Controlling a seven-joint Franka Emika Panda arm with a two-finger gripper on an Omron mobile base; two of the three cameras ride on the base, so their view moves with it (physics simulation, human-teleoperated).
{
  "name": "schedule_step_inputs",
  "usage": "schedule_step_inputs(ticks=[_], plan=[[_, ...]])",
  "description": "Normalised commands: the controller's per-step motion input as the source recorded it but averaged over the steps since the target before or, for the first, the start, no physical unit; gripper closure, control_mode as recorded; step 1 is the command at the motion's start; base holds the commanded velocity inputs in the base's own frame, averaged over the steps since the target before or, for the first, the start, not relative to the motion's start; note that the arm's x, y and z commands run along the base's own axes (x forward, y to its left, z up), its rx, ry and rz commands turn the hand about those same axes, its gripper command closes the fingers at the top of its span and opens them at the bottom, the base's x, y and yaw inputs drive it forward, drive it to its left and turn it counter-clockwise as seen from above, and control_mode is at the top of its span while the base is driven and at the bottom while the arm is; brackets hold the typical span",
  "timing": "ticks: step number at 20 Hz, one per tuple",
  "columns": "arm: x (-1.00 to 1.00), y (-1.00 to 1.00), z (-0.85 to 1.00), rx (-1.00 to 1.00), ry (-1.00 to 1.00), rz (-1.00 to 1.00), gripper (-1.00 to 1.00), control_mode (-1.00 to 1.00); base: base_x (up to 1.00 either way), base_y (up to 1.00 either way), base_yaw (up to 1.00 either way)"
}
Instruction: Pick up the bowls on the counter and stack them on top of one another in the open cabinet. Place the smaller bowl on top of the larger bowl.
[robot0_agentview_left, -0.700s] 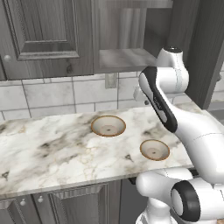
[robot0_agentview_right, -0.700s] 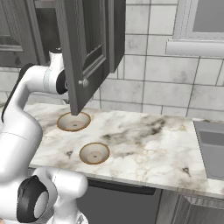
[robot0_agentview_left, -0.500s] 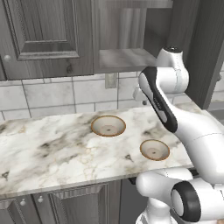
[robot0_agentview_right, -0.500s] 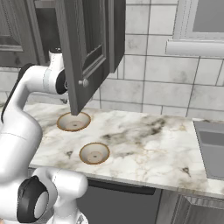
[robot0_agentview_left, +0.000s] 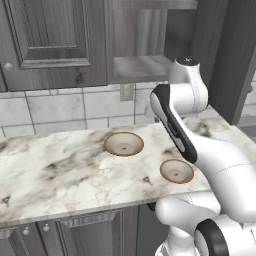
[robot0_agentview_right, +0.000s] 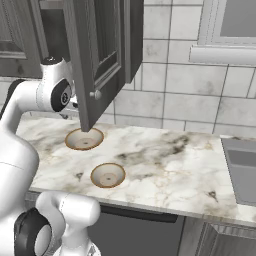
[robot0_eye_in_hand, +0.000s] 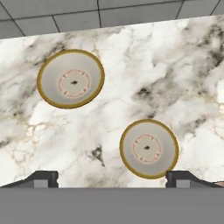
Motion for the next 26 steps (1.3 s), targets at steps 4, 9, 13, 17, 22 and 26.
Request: schedule_step_inputs(ticks=[4,9,13,17,22,26], plan=[[-0.02,0.06,-0.20,0.00,-0.04,-0.23,-1.00,-1.00,0.00,0.00,0.00],[-0.01,0.03,-0.21,0.04,-0.03,-0.23,-1.00,-1.00,0.00,0.00,0.00],[-0.10,0.07,-0.23,0.10,-0.05,-0.19,-1.00,-1.00,0.00,0.00,0.00],[-0.08,0.06,-0.26,0.13,-0.06,-0.12,-1.00,-1.00,0.00,0.00,0.00],[-0.03,0.09,-0.23,0.10,-0.07,-0.12,-1.00,-1.00,0.00,0.00,0.00],[0.00,0.09,-0.21,0.06,-0.06,-0.13,-1.00,-1.00,0.00,0.00,0.00]])
